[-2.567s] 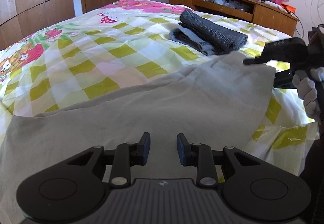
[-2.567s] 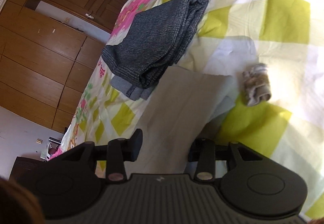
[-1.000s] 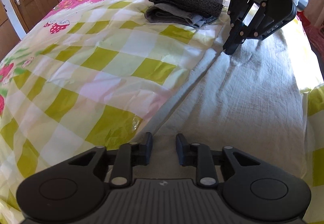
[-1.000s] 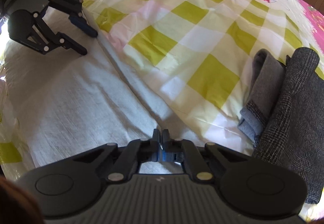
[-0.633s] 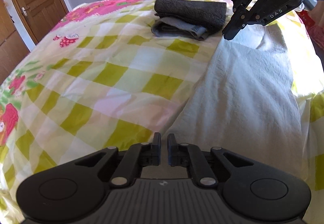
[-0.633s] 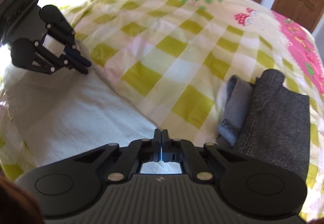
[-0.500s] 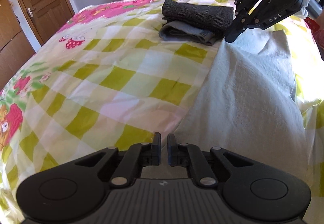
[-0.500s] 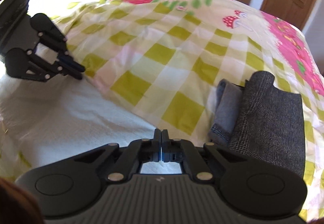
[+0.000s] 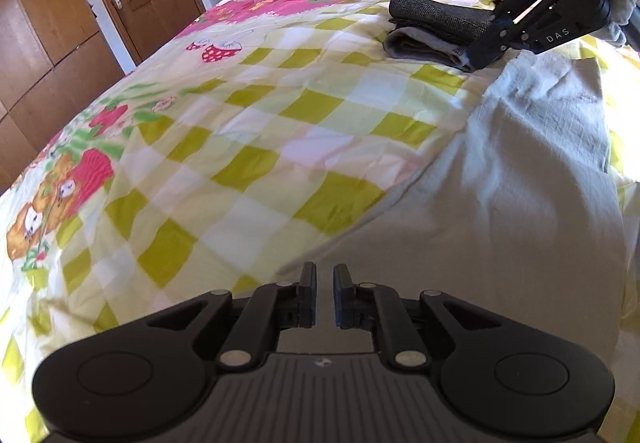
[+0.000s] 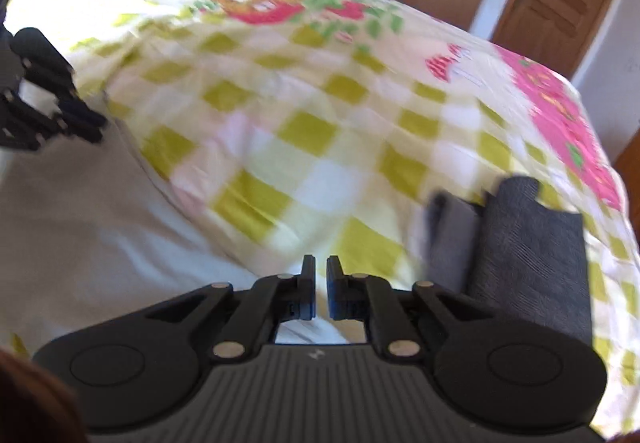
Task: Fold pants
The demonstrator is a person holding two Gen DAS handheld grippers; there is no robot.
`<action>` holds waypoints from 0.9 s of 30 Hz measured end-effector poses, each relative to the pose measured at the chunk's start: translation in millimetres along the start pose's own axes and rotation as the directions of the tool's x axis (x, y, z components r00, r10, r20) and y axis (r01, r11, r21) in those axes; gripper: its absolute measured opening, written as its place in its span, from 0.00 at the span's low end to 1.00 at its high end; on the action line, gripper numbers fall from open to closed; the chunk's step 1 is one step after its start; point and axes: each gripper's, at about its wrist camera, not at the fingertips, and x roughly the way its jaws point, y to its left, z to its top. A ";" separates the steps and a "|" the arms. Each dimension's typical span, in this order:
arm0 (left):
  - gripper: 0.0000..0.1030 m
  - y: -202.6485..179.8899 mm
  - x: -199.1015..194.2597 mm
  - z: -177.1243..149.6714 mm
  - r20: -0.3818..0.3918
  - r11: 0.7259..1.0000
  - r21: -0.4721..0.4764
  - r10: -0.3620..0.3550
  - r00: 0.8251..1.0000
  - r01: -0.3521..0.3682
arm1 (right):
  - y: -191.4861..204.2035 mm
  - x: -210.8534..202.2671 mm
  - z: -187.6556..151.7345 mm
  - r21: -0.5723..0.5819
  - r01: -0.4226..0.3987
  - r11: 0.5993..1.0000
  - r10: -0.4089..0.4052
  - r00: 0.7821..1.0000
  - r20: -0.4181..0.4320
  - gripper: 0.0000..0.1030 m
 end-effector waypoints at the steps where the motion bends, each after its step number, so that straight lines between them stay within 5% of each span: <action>1: 0.25 -0.9 0.4 -3.4 -0.004 1.000 0.005 0.001 1.000 -0.001 | 8.4 3.4 6.0 -0.009 -0.052 0.999 0.052 0.999 0.012 0.09; 8: 0.31 10.1 -6.4 -20.2 0.014 0.999 -0.011 0.038 0.999 -0.037 | 73.4 70.9 49.1 -0.065 -0.320 0.945 0.320 0.947 -0.006 0.11; 23: 0.33 43.1 -6.0 -52.6 0.047 0.988 -0.115 0.113 0.992 -0.107 | 118.9 116.3 84.2 -0.115 -0.431 0.895 0.426 0.902 -0.068 0.23; 27: 0.33 49.4 -14.4 -59.5 0.063 0.983 -0.136 0.131 0.989 -0.121 | 123.5 119.0 91.1 -0.103 -0.412 0.905 0.407 0.911 -0.070 0.01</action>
